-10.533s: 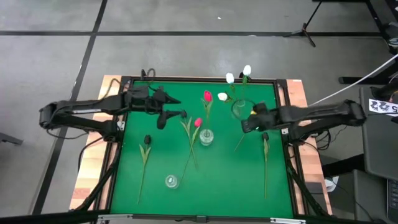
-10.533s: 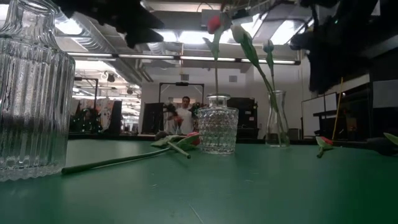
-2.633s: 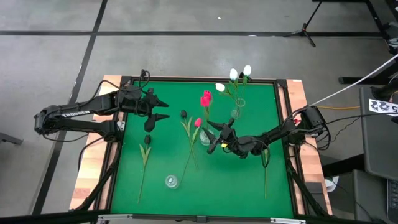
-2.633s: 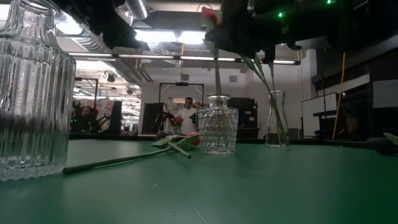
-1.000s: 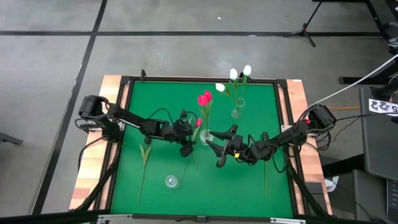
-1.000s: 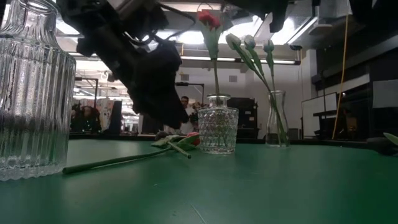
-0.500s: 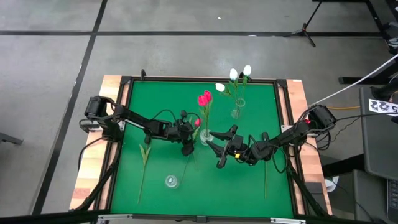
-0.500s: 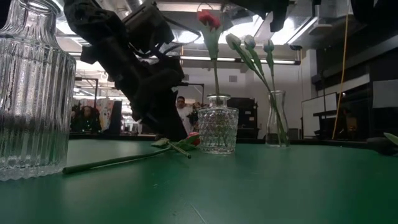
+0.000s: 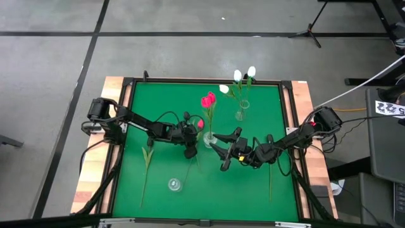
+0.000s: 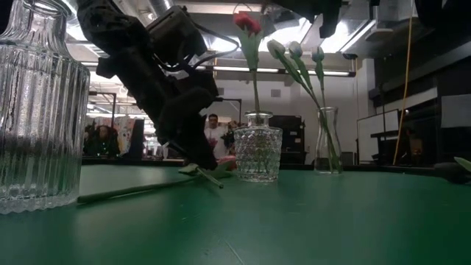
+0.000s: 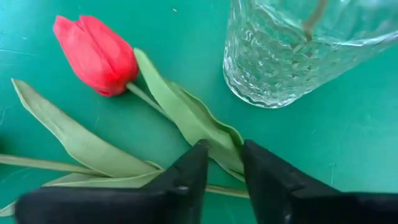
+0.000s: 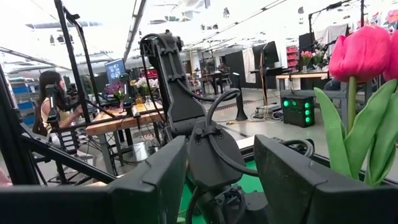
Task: Sort flowers into vase by color
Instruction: Put the red tulip into the middle transparent flower vase
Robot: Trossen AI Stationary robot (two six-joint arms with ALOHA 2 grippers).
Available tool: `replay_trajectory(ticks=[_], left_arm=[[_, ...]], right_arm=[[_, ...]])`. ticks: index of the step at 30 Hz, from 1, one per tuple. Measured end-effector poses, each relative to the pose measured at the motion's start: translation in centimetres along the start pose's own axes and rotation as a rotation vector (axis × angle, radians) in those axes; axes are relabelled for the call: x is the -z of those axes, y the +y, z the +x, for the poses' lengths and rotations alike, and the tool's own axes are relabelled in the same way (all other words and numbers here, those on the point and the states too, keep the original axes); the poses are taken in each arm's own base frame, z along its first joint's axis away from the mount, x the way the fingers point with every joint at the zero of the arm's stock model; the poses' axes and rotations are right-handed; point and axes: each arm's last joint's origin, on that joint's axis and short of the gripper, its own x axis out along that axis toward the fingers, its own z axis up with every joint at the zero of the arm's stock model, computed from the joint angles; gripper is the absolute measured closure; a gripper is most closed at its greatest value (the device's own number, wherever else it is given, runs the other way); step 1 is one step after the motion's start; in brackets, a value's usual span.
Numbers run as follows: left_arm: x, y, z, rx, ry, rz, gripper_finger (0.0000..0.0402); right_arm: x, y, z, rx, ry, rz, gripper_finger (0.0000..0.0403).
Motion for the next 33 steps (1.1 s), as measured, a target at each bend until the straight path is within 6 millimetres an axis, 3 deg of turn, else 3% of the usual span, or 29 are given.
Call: replay_trajectory(ticks=[9,18,33], left_arm=[[-0.2,0.3,0.0,-0.002,-0.002,-0.021,0.0397],[-2.2,2.0,-1.5,-0.016,-0.077,-0.096,0.0399],[-6.1,5.5,-6.2,-0.105,-0.297,-0.184,0.0400]], right_arm=[[0.0,0.0,0.0,0.000,0.000,0.000,0.0217],[0.0,0.0,0.0,0.001,0.001,-0.001,0.0217],[0.1,0.0,0.0,0.001,0.005,-0.006,0.0217]])
